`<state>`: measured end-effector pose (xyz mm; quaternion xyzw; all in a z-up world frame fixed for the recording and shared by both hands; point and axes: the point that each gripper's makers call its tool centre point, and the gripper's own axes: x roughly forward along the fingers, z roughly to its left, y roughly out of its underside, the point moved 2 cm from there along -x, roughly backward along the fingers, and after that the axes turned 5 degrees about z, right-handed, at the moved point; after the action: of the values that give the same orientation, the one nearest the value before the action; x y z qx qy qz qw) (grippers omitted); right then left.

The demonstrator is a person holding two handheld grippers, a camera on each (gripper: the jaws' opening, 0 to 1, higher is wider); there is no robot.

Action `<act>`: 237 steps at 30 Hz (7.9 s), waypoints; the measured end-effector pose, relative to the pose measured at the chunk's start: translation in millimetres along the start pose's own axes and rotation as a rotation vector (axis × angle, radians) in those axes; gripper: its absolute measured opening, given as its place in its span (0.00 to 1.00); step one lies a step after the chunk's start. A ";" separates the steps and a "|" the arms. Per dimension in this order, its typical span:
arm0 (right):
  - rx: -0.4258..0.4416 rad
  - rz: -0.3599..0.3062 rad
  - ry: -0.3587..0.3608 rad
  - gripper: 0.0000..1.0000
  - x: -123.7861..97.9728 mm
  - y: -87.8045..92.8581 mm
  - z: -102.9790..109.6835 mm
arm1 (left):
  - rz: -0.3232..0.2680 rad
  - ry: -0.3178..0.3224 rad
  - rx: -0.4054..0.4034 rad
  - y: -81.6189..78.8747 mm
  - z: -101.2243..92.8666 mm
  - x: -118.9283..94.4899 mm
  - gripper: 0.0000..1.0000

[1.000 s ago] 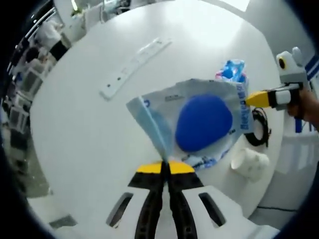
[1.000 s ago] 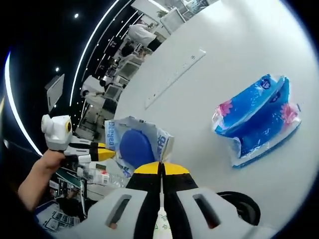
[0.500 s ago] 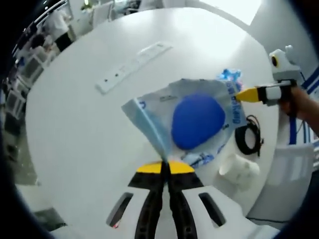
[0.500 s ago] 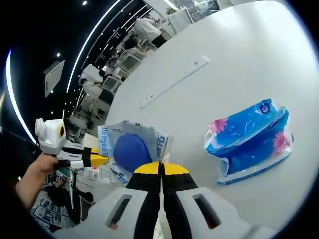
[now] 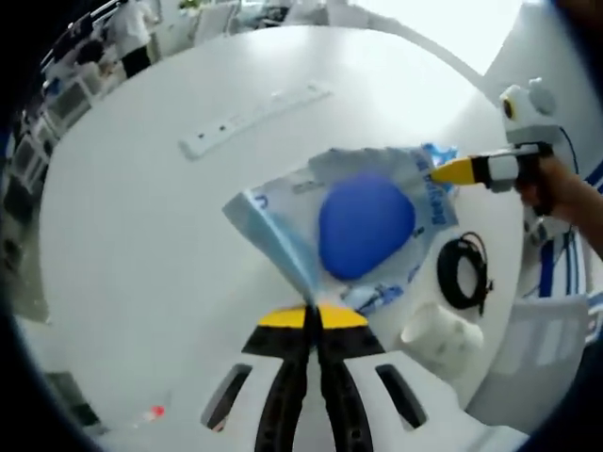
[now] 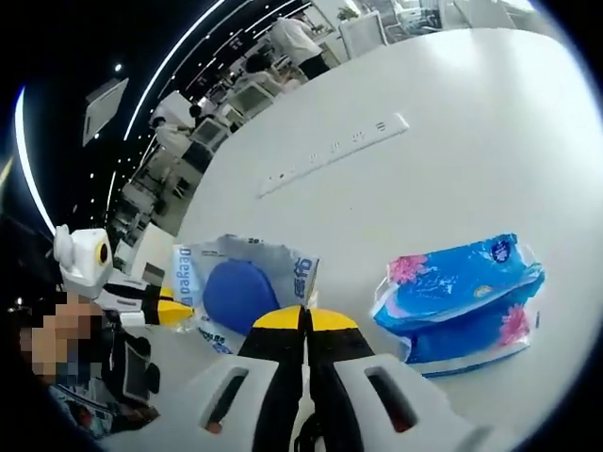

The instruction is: Arrange the tabletop items into an orderly group along one side of the table until the central work area is clear of visible clutter.

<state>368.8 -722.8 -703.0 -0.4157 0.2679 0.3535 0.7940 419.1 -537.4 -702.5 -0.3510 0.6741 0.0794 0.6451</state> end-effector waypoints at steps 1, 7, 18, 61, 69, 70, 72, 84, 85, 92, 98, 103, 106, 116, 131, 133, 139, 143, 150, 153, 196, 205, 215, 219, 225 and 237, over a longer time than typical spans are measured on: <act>-0.004 0.002 0.002 0.00 0.1 0.0 -0.1 | -0.001 0.003 -0.006 1.7 -1.1 2.0 0.00; -0.058 0.031 0.021 0.00 4.0 2.0 0.3 | -0.002 0.020 -0.043 11.0 -5.3 10.2 0.00; -0.146 0.079 0.065 0.00 12.3 8.8 -6.7 | -0.018 0.058 -0.140 28.5 -12.7 24.6 0.00; -0.361 0.051 0.118 0.12 4.2 9.8 -18.8 | -0.068 0.003 -0.099 42.8 -19.2 27.6 0.22; -0.419 0.030 0.101 0.21 -13.6 22.5 -3.4 | -0.127 0.004 -0.077 50.7 -29.0 9.6 0.33; -0.425 0.027 0.101 0.22 -15.7 24.0 -1.8 | -0.137 0.003 -0.077 51.7 -30.8 7.4 0.35; -0.459 0.013 0.102 0.26 -20.5 25.7 2.2 | -0.159 -0.001 -0.074 53.4 -34.0 4.4 0.37; -0.484 -0.040 0.117 0.44 -45.9 38.4 9.8 | -0.254 -0.029 -0.033 62.3 -49.0 -13.7 0.54; -0.494 -0.038 0.117 0.45 -47.4 40.1 10.0 | -0.262 -0.033 -0.030 62.4 -50.0 -15.1 0.55; -0.579 -0.057 0.158 0.53 -67.8 57.1 9.7 | -0.329 -0.069 0.023 64.0 -65.4 -25.0 0.68; -0.629 -0.098 0.183 0.57 -85.2 65.6 10.2 | -0.406 -0.064 0.064 65.0 -84.8 -33.4 0.77; -0.674 -0.119 0.194 0.65 -94.1 74.7 13.0 | -0.426 -0.083 0.107 73.0 -95.3 -39.5 0.85; -0.694 -0.118 0.201 0.69 -96.6 77.8 13.6 | -0.434 -0.088 0.117 74.8 -97.5 -40.3 0.89; -0.710 -0.160 0.209 0.87 -118.5 105.5 12.4 | -0.476 -0.117 0.158 87.8 -113.3 -47.0 1.00; -0.636 -0.175 0.170 1.00 -138.9 142.5 7.5 | -0.481 -0.099 0.185 108.6 -129.8 -41.3 1.00; -0.636 -0.160 0.203 1.00 -141.6 146.6 2.8 | -0.487 -0.103 0.197 107.8 -131.3 -41.9 1.00; -0.635 -0.181 0.204 1.00 -146.4 144.4 1.8 | -0.485 -0.095 0.213 103.8 -139.3 -36.4 1.00; -0.649 -0.185 0.228 1.00 -144.2 142.6 -1.2 | -0.501 -0.104 0.230 98.7 -141.6 -34.5 1.00; -0.696 -0.171 0.217 1.00 -135.8 138.7 4.9 | -0.535 -0.116 0.331 85.6 -141.9 -35.8 0.99; -0.700 -0.168 0.219 1.00 -135.1 137.6 4.9 | -0.509 -0.112 0.337 87.4 -139.2 -30.0 0.99; -0.718 -0.172 0.238 0.98 -132.5 133.5 5.3 | -0.400 -0.194 0.702 71.3 -152.4 15.5 0.39; -0.715 -0.173 0.234 0.96 -132.5 133.4 6.2 | -0.425 -0.242 0.689 62.2 -143.7 6.4 0.22; -0.711 -0.193 0.226 0.96 -134.2 131.1 9.0 | -0.465 -0.298 0.670 56.8 -133.5 -7.4 0.06; -0.714 -0.201 0.223 0.95 -134.7 130.1 10.1 | -0.466 -0.306 0.646 57.2 -130.2 -11.6 0.00; -0.728 -0.225 0.203 0.94 -136.7 129.2 18.0 | -0.459 -0.295 0.562 61.0 -126.0 -17.8 0.00; -0.754 -0.252 0.164 0.91 -140.4 129.4 37.1 | -0.421 -0.262 0.470 71.8 -128.0 -23.2 0.00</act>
<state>187.1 -686.6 -644.0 -0.7342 0.1289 0.2928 0.5989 271.8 -547.3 -686.0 -0.3111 0.4983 -0.1685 0.7915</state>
